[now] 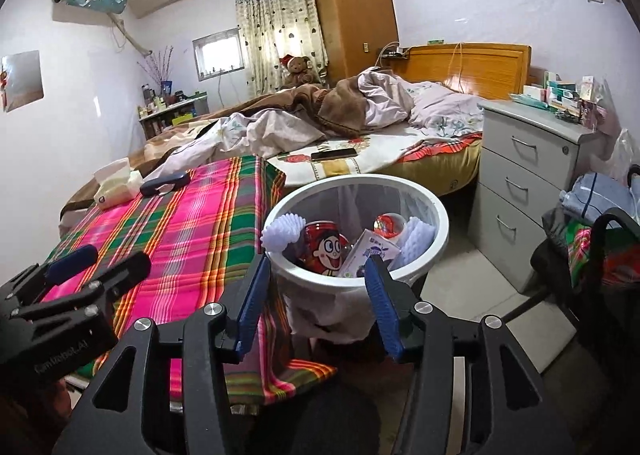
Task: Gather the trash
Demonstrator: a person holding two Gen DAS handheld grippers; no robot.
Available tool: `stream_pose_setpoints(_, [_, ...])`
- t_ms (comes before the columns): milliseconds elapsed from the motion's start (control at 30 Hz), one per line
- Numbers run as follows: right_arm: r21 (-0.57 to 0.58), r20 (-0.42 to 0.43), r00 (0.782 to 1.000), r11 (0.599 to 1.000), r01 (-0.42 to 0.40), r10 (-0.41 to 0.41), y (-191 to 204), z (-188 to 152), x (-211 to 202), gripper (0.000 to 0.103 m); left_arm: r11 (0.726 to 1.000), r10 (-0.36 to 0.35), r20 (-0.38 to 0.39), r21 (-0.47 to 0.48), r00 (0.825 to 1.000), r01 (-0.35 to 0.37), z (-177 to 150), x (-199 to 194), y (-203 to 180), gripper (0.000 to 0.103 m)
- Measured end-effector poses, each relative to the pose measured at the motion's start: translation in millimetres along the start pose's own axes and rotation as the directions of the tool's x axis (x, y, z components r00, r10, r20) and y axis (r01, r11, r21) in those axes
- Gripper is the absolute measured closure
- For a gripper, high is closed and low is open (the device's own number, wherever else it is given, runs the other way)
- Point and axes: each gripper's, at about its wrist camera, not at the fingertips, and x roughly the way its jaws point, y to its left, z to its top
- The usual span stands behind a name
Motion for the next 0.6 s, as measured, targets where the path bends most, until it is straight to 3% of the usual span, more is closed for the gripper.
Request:
stream_pose_setpoints(233, [-0.005, -0.001, 1.000, 1.000, -0.001, 0.001, 3.2, -6.8, -3.1, 0.052, 0.999, 0.047, -0.009, -0.001, 0.999, -0.047, -8.4, -4.1, 1.4, 0.022])
stream_pose_setpoints(600, [0.004, 0.010, 1.000, 1.000, -0.003, 0.003, 3.8, -7.2, -9.9, 0.052, 0.999, 0.052, -0.003, -0.007, 0.999, -0.052, -10.7, -9.9, 2.0, 0.022])
